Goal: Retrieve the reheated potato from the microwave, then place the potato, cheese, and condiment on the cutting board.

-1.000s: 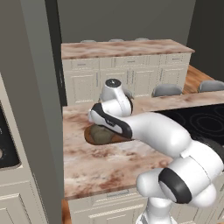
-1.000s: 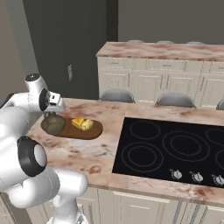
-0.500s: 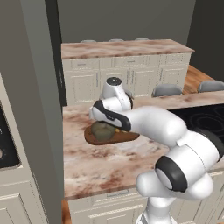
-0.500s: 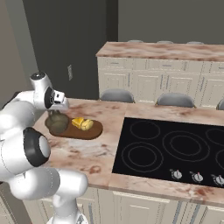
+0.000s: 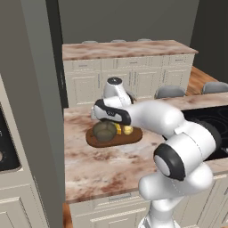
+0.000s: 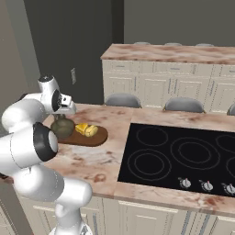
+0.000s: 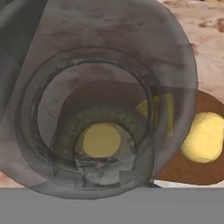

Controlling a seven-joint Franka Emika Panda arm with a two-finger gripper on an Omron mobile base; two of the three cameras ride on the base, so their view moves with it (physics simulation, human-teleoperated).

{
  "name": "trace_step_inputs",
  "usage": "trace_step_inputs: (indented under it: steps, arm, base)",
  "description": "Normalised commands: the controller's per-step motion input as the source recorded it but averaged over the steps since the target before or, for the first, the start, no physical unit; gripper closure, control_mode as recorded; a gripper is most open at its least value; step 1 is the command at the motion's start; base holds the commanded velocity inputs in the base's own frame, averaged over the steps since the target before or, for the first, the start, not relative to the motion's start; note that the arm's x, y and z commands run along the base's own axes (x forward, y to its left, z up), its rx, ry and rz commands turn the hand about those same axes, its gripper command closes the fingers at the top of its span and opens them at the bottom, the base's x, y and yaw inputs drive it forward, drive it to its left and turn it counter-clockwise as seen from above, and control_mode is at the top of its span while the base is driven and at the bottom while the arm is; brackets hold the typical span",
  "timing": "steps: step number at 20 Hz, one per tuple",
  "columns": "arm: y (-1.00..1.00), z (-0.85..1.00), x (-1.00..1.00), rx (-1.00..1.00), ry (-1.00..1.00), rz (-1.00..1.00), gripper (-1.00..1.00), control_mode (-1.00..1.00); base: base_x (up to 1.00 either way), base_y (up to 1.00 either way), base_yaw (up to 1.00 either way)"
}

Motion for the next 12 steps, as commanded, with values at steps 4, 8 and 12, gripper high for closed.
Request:
trace_step_inputs:
  steps: [4,8,12]
  arm:
    - [0.00,-0.09,0.12,0.00,0.00,0.00,1.00,-1.00]
    - [0.00,-0.08,0.17,0.00,0.00,0.00,1.00,-1.00]
    - [0.03,-0.12,0.13,0.01,0.00,0.00,1.00,-1.00]
  base:
    - [0.00,0.00,0.00]
    - [0.00,0.00,0.00]
    - [0.00,0.00,0.00]
